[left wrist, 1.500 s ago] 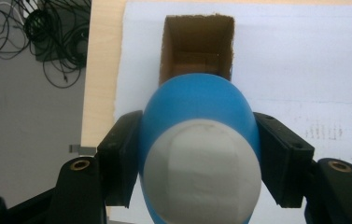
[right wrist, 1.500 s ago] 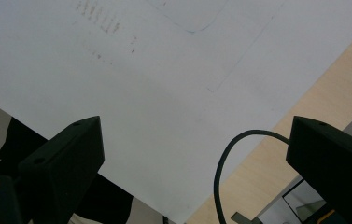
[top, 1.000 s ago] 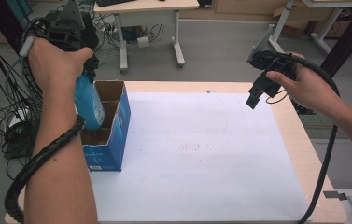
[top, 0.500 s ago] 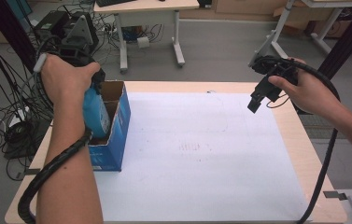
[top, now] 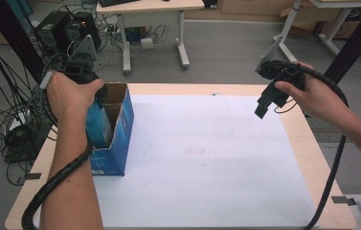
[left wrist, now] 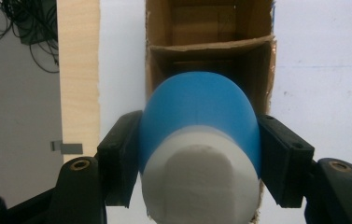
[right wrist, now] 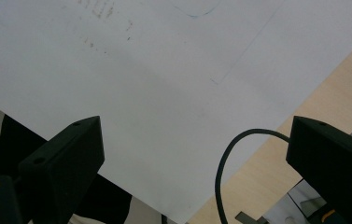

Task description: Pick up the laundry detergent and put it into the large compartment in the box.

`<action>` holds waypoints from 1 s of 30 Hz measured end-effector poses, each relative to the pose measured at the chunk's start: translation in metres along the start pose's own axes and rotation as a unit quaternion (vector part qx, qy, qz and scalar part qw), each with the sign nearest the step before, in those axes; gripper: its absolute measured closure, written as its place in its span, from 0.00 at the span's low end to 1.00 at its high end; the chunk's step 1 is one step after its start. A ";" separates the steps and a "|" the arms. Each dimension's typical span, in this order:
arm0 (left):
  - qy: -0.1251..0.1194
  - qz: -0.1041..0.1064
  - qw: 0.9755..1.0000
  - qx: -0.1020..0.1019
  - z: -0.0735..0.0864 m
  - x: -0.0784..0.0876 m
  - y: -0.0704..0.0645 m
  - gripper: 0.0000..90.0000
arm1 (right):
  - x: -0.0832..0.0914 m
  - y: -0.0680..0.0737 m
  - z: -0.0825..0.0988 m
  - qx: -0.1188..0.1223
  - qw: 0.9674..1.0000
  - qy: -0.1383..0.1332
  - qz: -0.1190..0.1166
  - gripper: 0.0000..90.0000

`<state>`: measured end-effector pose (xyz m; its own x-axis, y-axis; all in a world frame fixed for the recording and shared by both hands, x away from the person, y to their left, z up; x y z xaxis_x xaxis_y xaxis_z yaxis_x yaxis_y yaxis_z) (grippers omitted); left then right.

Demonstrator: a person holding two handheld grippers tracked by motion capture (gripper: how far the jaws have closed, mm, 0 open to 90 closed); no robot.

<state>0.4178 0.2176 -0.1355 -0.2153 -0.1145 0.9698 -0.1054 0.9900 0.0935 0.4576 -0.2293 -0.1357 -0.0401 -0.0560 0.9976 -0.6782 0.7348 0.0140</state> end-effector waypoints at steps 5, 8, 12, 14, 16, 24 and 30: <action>0.006 0.004 1.000 -0.001 0.002 -0.014 0.000 0.42 | -0.004 0.000 -0.001 0.000 1.000 0.004 -0.001 0.05; 0.010 0.005 1.000 -0.005 0.003 -0.021 -0.001 0.42 | -0.005 0.001 -0.001 -0.001 1.000 0.004 0.000 0.05; 0.010 0.009 1.000 -0.005 0.004 -0.030 -0.002 0.42 | -0.006 0.003 -0.002 0.001 1.000 0.006 0.001 0.05; 0.010 0.009 1.000 -0.006 0.005 -0.033 -0.003 0.42 | -0.006 0.004 -0.003 0.002 1.000 0.005 0.001 0.05; 0.011 0.008 1.000 -0.007 0.006 -0.034 -0.004 0.42 | -0.005 0.005 -0.003 0.003 1.000 0.004 0.000 0.05; 0.014 0.000 1.000 -0.008 0.008 -0.044 -0.006 0.42 | -0.005 0.003 0.000 0.001 1.000 0.007 0.002 0.05; 0.020 0.002 1.000 -0.008 0.010 -0.054 -0.006 0.42 | -0.005 0.002 0.002 -0.002 1.000 0.008 0.004 0.05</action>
<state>0.4199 0.2170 -0.1908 -0.1759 -0.1083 0.9784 -0.0890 0.9916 0.0937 0.4554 -0.2291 -0.1407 -0.0345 -0.0396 0.9986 -0.6750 0.7378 0.0059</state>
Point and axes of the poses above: each handheld gripper's, and its own axes: x roughly backward along the jaws, z roughly out of its underside, y roughly to its left, the point moved 9 cm from there along -x, roughly forward along the jaws, and after that the axes turned 5 degrees about x, right-handed, at the moved point
